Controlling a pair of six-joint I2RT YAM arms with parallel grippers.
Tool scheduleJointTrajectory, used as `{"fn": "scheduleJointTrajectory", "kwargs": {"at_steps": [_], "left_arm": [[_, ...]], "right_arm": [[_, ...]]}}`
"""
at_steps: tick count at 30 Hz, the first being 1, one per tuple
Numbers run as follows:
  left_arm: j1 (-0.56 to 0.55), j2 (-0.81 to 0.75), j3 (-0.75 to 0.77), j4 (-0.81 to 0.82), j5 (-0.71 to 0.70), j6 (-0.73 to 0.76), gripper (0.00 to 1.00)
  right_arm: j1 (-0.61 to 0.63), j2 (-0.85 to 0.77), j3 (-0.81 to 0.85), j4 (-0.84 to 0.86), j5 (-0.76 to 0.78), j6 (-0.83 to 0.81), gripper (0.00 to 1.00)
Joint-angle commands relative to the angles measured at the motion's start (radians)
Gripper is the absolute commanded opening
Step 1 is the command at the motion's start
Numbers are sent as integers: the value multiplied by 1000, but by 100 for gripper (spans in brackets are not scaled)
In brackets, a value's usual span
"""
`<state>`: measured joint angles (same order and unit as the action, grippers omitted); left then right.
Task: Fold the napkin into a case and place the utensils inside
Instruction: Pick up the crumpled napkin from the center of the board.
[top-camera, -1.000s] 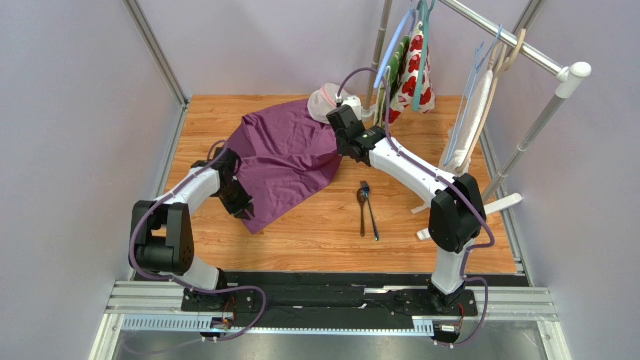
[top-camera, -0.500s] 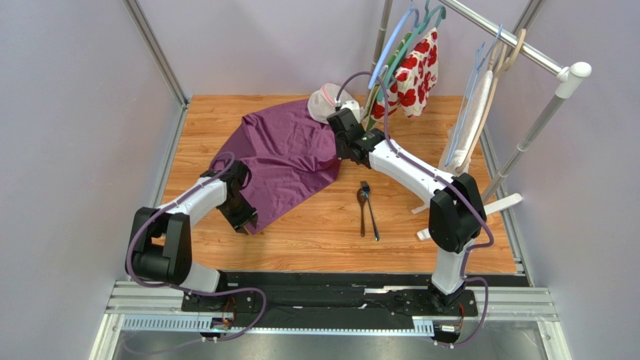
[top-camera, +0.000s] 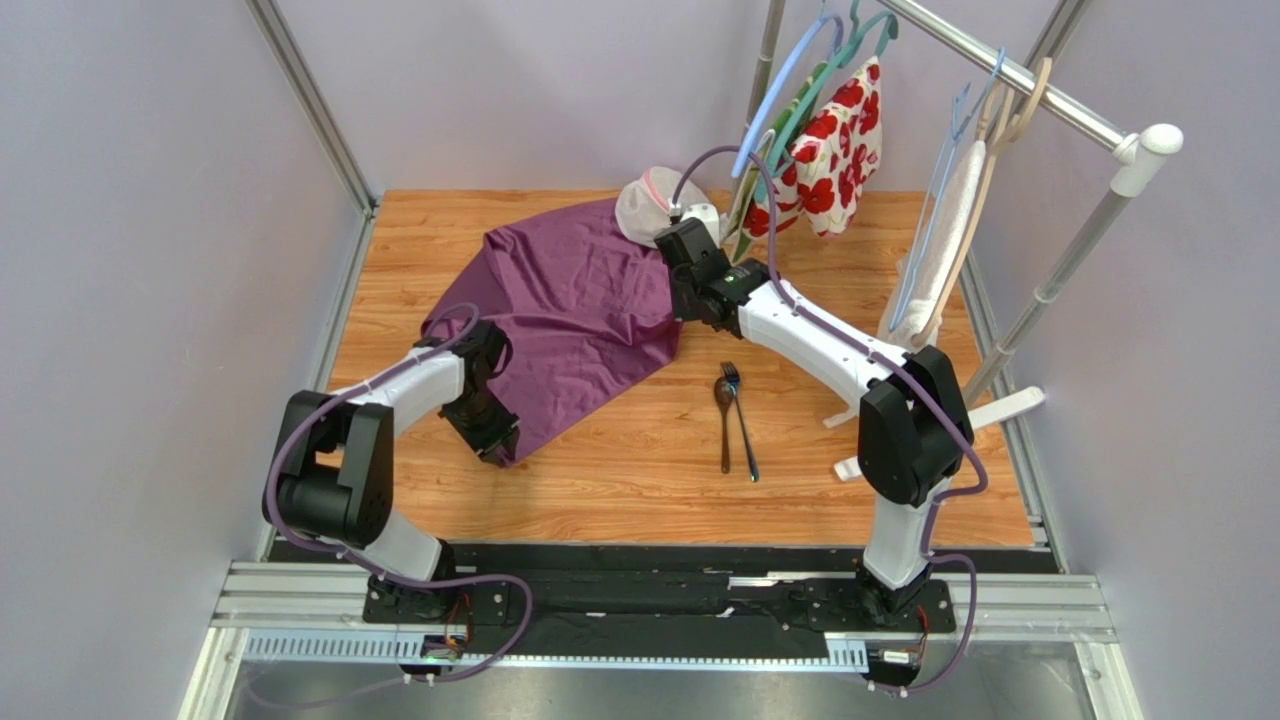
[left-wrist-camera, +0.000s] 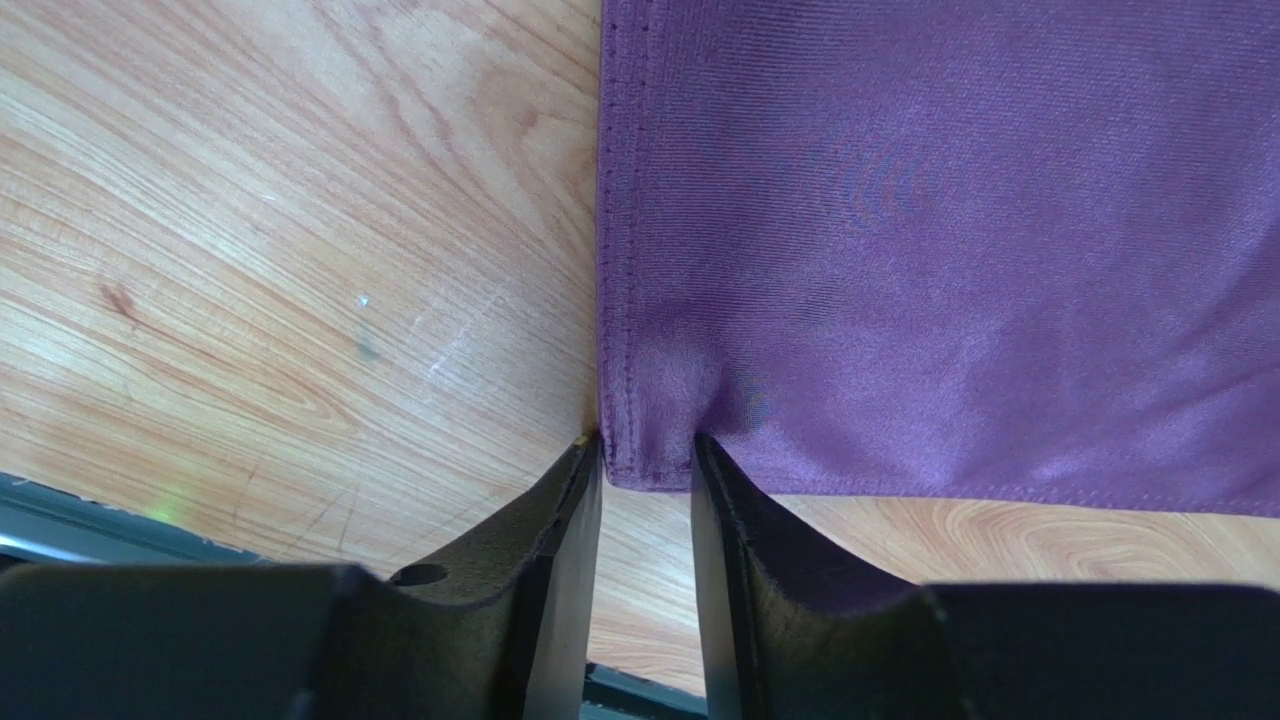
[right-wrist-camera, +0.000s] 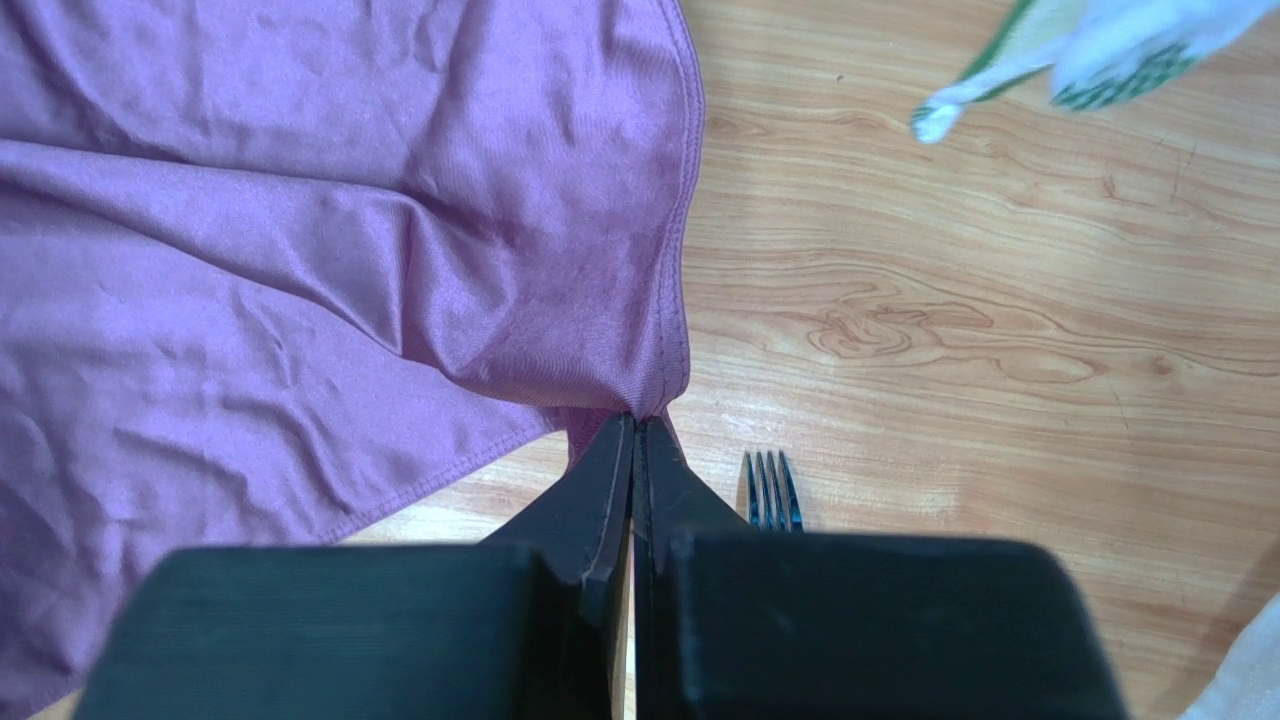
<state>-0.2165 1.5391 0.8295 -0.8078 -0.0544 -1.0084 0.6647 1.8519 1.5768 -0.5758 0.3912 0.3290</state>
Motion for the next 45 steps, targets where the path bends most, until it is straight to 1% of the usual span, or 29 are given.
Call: {"fn": "scheduleJointTrajectory", "kwargs": {"at_steps": [1, 2, 4, 5, 6, 8, 9, 10, 11, 12, 13, 14, 15, 16, 17, 19, 20, 22, 23, 24, 26, 28, 29, 32, 36, 40, 42, 45], "left_arm": [[-7, 7, 11, 32, -30, -51, 29], [-7, 4, 10, 45, -30, -47, 20], [-7, -13, 5, 59, -30, -39, 12], [-7, -20, 6, 71, -30, -33, 3], [-7, -33, 13, 68, -38, -26, 0], [-7, -95, 32, 33, -68, -6, 0], [-7, -124, 43, 16, -112, 7, 0], [-7, -195, 57, -5, -137, 36, 0], [-7, -233, 94, -55, -165, 50, 0], [-7, -275, 117, -85, -220, 65, 0], [-7, -359, 140, -111, -249, 95, 0], [-7, -403, 186, -144, -274, 112, 0], [-7, -449, 210, -157, -319, 129, 0], [-7, -532, 233, -165, -344, 166, 0], [-7, -571, 284, -169, -364, 186, 0], [-7, -666, 336, -157, -404, 258, 0], [-7, -689, 394, -151, -418, 278, 0], [-7, -743, 456, -139, -458, 333, 0], [-7, -755, 523, -124, -466, 352, 0], [-7, -763, 560, -119, -484, 369, 0], [-7, -783, 656, -84, -489, 428, 0], [-7, -786, 719, -67, -486, 476, 0], [-7, -786, 779, -50, -481, 494, 0], [-7, -781, 876, -39, -495, 534, 0], [-7, -794, 912, -34, -495, 542, 0], [-7, -812, 849, -68, -469, 499, 0], [-7, -818, 835, -79, -485, 493, 0], [-7, -815, 875, -71, -512, 527, 0]], "right_arm": [[7, -49, -6, 42, -14, 11, 0], [12, -54, -6, 44, -18, 12, 0], [22, -60, 0, 41, -20, 12, 0], [26, -62, 2, 36, -20, 7, 0], [32, -65, 5, 34, -20, 4, 0], [45, -79, 8, 24, -21, 1, 0], [50, -86, 9, 19, -22, 1, 0], [53, -101, 9, 14, -23, -1, 0], [61, -111, 8, 11, -28, -1, 0], [64, -118, 11, 8, -32, -4, 0], [68, -126, 15, 1, -37, -2, 0], [67, -143, 23, -12, -57, -1, 0], [70, -157, 37, -15, -67, 2, 0], [70, -169, 43, -15, -81, -1, 0], [75, -198, 48, -7, -100, -4, 0], [84, -229, 77, 1, -110, -13, 0], [87, -247, 84, 16, -135, -18, 0], [88, -310, 100, 45, -161, -33, 0], [93, -331, 101, 82, -199, -42, 0], [98, -376, 103, 97, -210, -48, 0], [111, -411, 115, 131, -241, -65, 0], [116, -453, 126, 134, -267, -64, 0], [118, -467, 121, 145, -309, -58, 0], [121, -511, 74, 195, -377, -35, 0], [122, -510, 29, 202, -377, 2, 0], [124, -505, -61, 211, -367, 31, 0], [122, -496, -86, 209, -376, 33, 0], [130, -502, -104, 205, -407, 9, 0]]}}
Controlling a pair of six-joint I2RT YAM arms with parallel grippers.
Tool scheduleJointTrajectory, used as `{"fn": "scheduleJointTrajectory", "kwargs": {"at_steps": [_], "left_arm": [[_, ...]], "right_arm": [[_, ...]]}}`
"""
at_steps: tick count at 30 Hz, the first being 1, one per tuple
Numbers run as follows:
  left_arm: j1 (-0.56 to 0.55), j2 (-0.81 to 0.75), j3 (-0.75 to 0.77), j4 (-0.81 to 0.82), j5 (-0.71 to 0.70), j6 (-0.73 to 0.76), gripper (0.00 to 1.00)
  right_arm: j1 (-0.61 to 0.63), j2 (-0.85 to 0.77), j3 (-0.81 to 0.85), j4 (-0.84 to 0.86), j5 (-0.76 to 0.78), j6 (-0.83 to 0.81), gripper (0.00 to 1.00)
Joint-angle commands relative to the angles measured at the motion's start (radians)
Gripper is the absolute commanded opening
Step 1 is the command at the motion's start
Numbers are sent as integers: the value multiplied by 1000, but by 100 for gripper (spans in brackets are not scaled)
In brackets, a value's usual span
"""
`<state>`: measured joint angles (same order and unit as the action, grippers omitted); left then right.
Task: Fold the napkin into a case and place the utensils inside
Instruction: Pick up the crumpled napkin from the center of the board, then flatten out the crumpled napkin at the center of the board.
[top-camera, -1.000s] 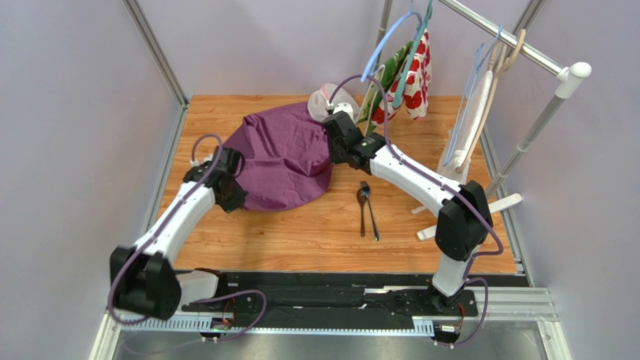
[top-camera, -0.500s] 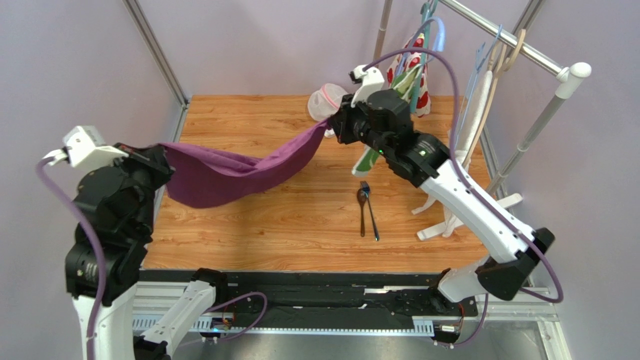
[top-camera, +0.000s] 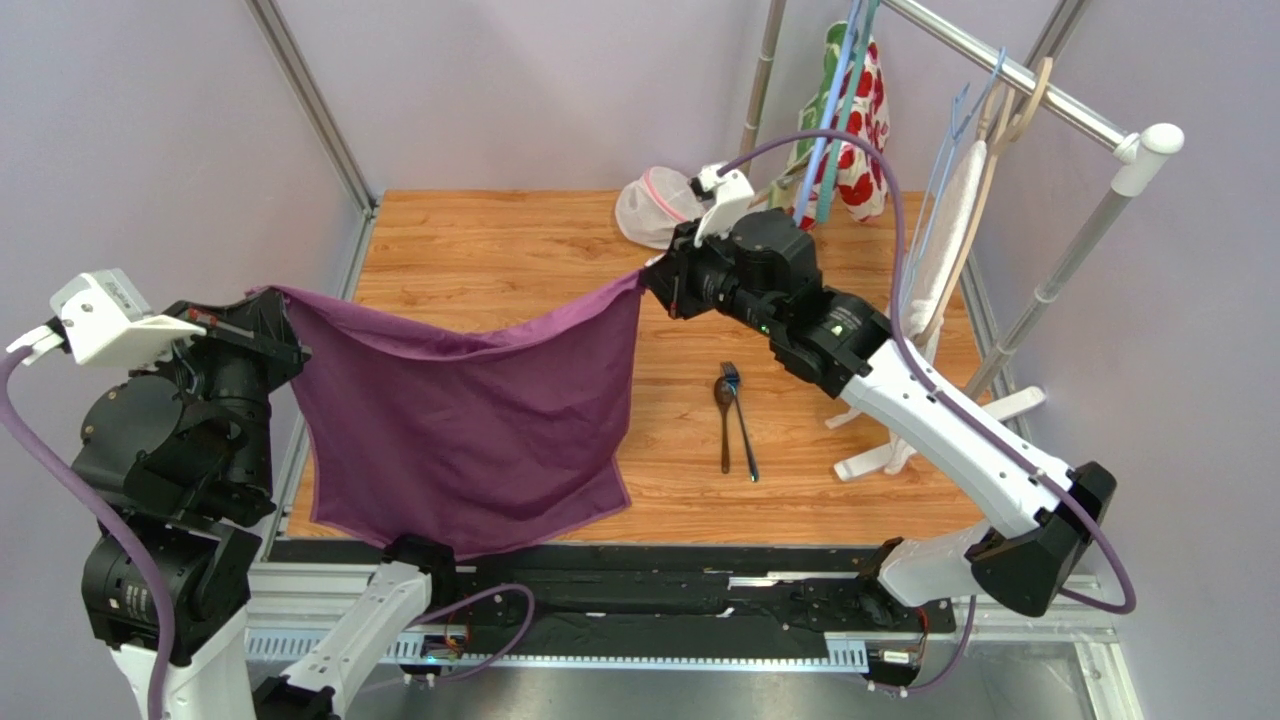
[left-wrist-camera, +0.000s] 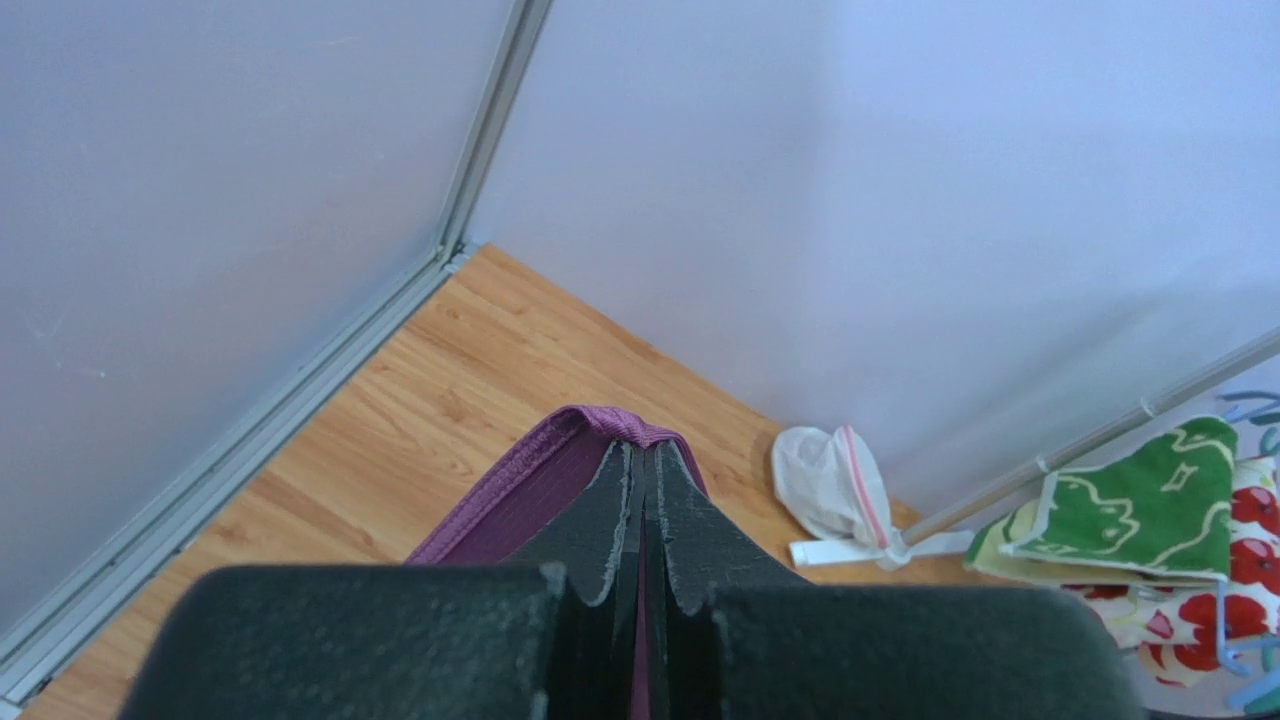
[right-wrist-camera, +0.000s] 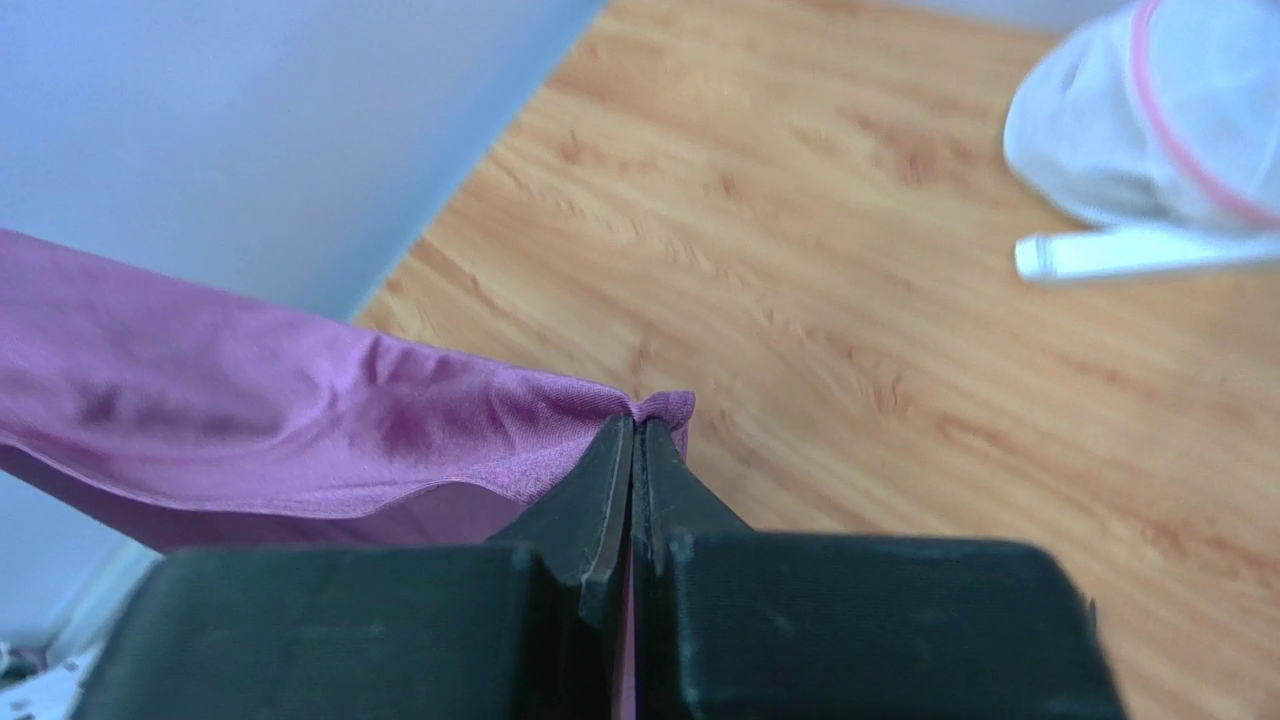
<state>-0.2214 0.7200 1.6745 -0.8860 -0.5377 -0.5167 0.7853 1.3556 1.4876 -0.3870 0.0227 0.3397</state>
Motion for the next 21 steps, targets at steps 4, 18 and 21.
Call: {"fn": "scheduleJointTrajectory", "kwargs": {"at_steps": [4, 18, 21], "left_arm": [[-3, 27, 134, 31, -57, 95, 0], [-3, 70, 467, 197, 102, 242, 0], [-3, 55, 484, 209, 136, 230, 0]], "right_arm": [[11, -36, 29, 17, -24, -82, 0], [12, -184, 224, 163, -167, -189, 0], [12, -226, 217, 212, -250, -180, 0]]}}
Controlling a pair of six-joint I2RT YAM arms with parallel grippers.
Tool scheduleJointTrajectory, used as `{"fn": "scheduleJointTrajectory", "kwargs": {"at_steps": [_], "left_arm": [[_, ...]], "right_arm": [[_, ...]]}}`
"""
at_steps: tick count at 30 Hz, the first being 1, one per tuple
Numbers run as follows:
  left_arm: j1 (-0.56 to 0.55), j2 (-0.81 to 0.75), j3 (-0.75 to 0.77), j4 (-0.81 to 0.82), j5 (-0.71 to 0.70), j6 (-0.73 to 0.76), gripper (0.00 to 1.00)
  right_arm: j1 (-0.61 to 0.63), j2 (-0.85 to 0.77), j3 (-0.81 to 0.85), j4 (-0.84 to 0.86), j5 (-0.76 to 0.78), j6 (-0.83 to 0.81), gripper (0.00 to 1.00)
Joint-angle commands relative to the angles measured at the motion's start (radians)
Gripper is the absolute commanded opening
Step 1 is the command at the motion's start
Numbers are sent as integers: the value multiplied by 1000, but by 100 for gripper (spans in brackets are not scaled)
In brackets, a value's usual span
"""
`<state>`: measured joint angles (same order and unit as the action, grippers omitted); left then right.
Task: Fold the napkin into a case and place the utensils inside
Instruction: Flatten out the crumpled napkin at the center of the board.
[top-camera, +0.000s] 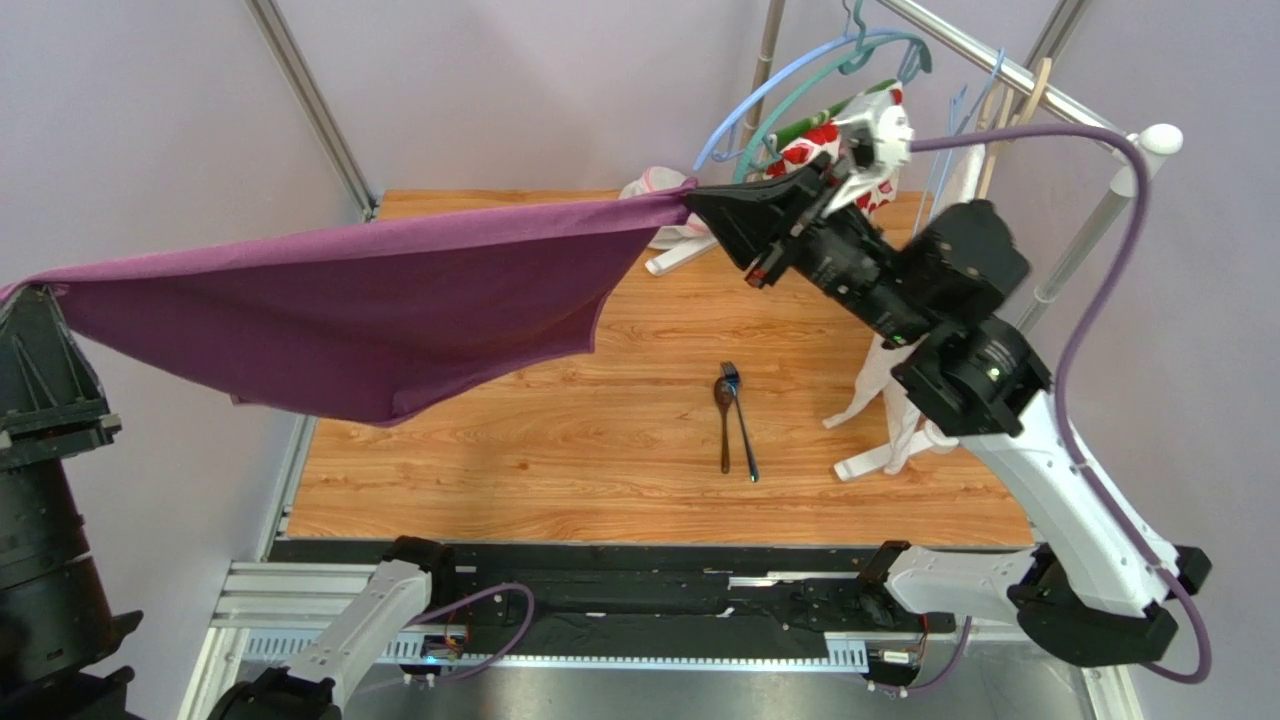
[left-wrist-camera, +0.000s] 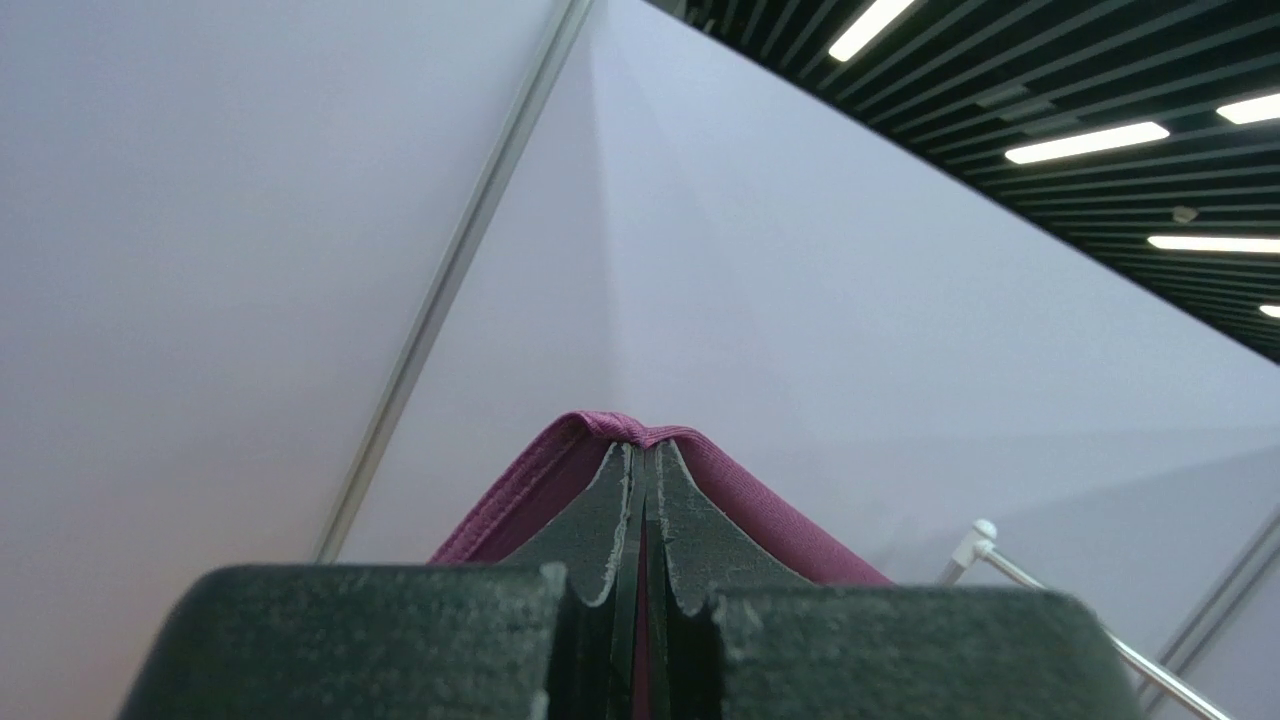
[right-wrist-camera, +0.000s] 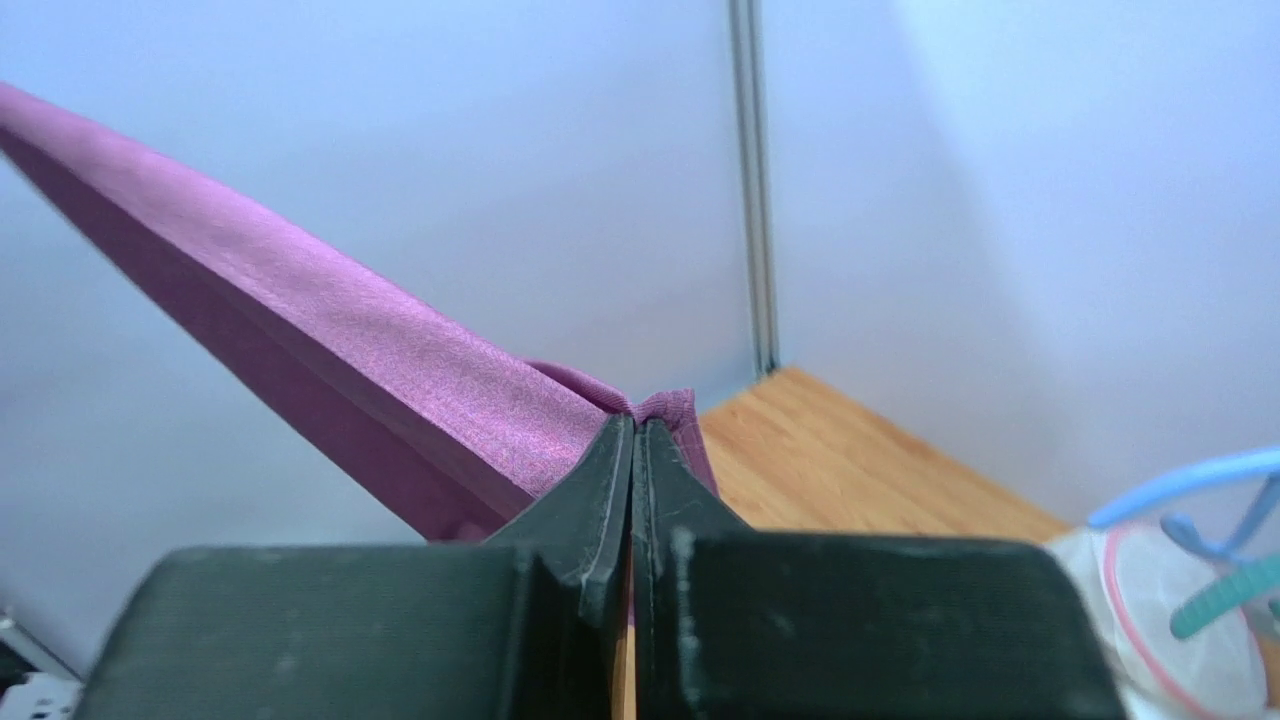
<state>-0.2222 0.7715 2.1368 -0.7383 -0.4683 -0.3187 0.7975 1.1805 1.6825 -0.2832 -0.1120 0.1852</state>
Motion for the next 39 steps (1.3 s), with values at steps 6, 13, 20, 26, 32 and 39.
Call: {"fn": "scheduleJointTrajectory", "kwargs": {"at_steps": [6, 13, 20, 26, 32, 39], "left_arm": [[-2, -87, -55, 156, 151, 90, 0], [-2, 16, -250, 125, -97, 116, 0], [-2, 23, -219, 184, -98, 201, 0], [-2, -15, -229, 153, -101, 168, 0], [-3, -107, -236, 131, -104, 144, 0], [-2, -152, -262, 91, -112, 124, 0]], "right_arm": [[3, -171, -104, 269, -273, -6, 0], [3, 145, 258, -26, 206, -100, 0], [2, 108, 182, -18, 200, -205, 0], [16, 21, 68, 82, -37, -162, 0], [16, -87, -72, 185, -138, -98, 0], [16, -125, -124, 185, -143, -41, 0]]}}
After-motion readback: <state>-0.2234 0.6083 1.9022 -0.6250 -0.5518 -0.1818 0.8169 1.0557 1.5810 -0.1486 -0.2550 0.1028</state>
